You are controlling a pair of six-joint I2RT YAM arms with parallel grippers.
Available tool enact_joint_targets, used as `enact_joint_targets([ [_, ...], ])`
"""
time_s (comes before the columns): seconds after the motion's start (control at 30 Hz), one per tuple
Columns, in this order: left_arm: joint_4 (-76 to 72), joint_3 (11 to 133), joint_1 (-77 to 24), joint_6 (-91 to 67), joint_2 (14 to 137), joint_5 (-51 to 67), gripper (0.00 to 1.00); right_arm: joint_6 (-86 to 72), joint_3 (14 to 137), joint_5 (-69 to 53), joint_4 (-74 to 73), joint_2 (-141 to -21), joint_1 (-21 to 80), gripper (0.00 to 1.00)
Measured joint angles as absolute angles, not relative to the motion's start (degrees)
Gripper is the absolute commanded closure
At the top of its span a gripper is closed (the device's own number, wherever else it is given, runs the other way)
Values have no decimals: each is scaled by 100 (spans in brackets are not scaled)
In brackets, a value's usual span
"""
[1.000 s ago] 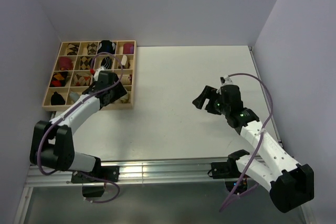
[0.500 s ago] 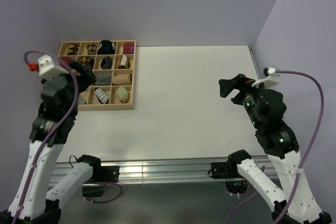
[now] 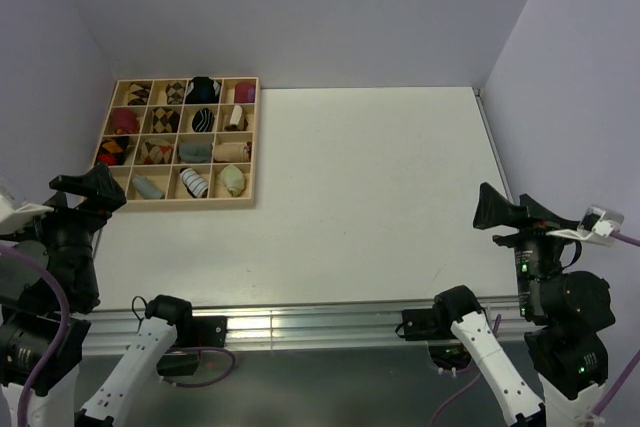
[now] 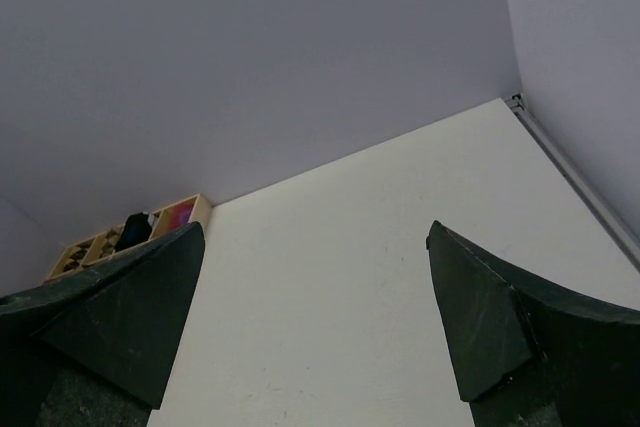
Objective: Roll the socks
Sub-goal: Reset both arms
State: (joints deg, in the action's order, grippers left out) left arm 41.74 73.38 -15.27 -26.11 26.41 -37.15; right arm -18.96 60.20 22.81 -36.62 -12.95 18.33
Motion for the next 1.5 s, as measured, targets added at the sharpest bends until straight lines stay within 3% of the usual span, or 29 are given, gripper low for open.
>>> enact_joint_targets([
  [0.53,4807,6733,-2012,-2661,1448,-4674,1,-1876,5527,2309,-3787,-832,1833,2],
  [1.5,3055,5520,-2394,-2051,510,-5655,0,-1603,5017,2322,-3081,-980,1833,4],
])
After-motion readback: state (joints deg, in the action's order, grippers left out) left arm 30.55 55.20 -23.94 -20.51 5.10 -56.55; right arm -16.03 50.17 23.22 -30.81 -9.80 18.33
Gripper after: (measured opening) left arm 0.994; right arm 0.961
